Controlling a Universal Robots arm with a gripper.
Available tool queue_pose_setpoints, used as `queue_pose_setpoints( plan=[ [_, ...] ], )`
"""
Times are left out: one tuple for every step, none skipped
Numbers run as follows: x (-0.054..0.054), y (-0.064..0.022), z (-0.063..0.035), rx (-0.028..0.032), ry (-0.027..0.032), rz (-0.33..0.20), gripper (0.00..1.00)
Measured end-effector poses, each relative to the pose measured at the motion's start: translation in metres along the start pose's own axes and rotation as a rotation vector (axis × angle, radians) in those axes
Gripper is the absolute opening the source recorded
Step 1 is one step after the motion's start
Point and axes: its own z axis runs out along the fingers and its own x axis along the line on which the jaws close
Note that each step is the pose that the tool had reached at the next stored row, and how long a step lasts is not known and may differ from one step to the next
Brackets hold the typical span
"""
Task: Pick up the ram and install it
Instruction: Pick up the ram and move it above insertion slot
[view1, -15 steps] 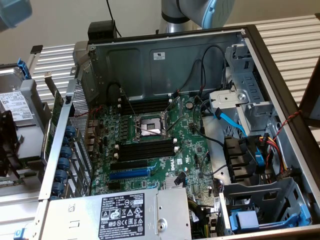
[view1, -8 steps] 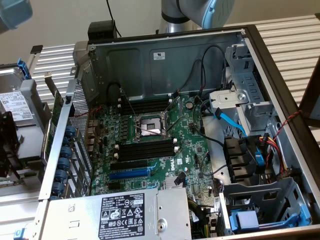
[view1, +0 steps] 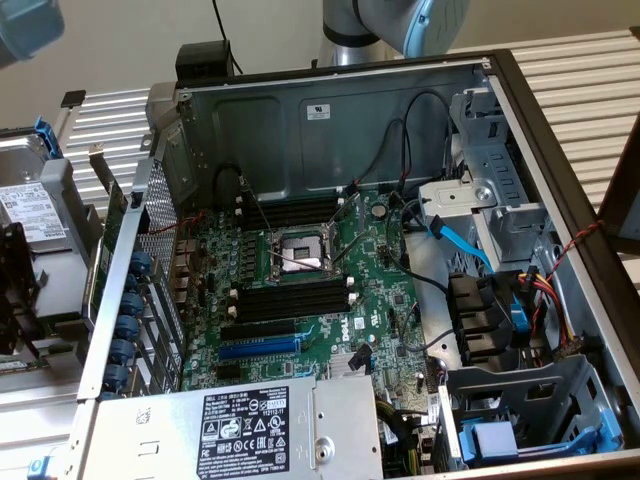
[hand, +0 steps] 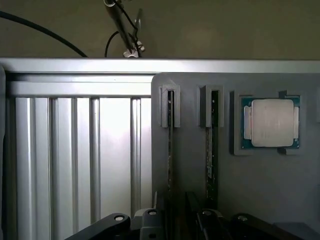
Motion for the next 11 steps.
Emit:
queue_pose_setpoints(
  plan=[
    [0.0,0.0,0.0001,-0.0038,0.0,0.0,0.31],
    [0.0,0.0,0.0004,-0.0092,0.0,0.0,0.31],
    [0.0,0.0,0.0007,-0.0148,0.0,0.001,0.31],
    [0.0,0.0,0.0012,-0.0197,-0.0001,0.001,0.31],
    [0.0,0.0001,0.0019,-0.0231,-0.0001,0.001,0.31],
    [0.0,0.0001,0.0028,-0.0258,0.0005,0.001,0.31],
    [0.0001,0.0001,0.0039,-0.0274,0.0014,0.001,0.31],
    [0.0001,0.0,0.0049,-0.0283,0.0031,0.001,0.31],
    [0.0002,0.0,0.0057,-0.029,0.0066,0.001,0.31],
    [0.0002,0.0001,0.0062,-0.0292,0.0108,0.001,0.31],
    [0.0002,0.0001,0.0063,-0.0293,0.0146,0.001,0.31]
  ],
)
